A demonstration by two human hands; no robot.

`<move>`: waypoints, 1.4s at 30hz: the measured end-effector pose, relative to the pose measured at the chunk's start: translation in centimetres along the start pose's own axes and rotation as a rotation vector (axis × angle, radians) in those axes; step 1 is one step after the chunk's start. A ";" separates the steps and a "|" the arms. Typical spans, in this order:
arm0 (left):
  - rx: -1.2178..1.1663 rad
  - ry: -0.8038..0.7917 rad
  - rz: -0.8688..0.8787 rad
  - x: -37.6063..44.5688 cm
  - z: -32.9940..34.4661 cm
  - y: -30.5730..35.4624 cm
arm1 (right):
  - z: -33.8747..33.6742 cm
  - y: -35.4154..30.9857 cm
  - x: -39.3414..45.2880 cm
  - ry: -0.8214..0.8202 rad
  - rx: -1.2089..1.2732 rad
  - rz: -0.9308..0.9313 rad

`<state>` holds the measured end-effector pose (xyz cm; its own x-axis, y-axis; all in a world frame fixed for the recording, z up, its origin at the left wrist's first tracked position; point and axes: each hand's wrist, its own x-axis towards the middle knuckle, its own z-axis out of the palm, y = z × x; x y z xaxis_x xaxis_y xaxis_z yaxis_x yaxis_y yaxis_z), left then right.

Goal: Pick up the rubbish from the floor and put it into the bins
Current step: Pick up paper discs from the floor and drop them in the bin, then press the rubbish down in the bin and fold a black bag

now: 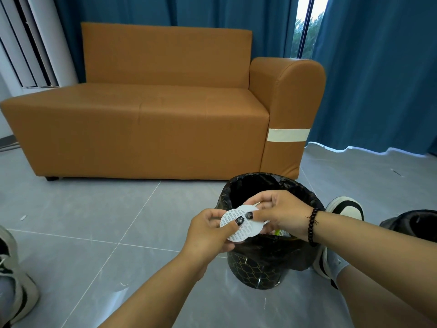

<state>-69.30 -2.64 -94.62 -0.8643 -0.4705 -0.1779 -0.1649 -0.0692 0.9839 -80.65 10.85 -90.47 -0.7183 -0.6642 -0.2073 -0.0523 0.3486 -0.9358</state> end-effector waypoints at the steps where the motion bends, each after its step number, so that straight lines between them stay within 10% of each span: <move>1: 0.004 0.010 -0.005 0.0 -0.1 0.0 | 0.1 0.2 0.0 -0.001 -0.008 0.006; 6: -0.044 0.022 -0.022 0.0 -0.1 0.0 | -0.6 0.2 0.2 0.051 -0.009 -0.018; 15: -0.064 -0.016 -0.063 0.1 -0.5 -0.6 | -8.6 3.4 2.1 0.736 -0.255 -0.007; 32: 0.117 -0.145 -0.107 -1.0 0.3 -0.4 | -7.5 3.8 0.4 0.580 -0.582 0.338; 42: 0.340 -0.200 0.052 -7.3 0.7 7.0 | -0.7 -1.7 -5.8 0.424 -0.605 -0.032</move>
<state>-64.48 0.95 -86.42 -0.9457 -0.2826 -0.1608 -0.2373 0.2617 0.9355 -76.89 14.60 -87.44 -0.9098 -0.4106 0.0602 -0.3634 0.7181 -0.5935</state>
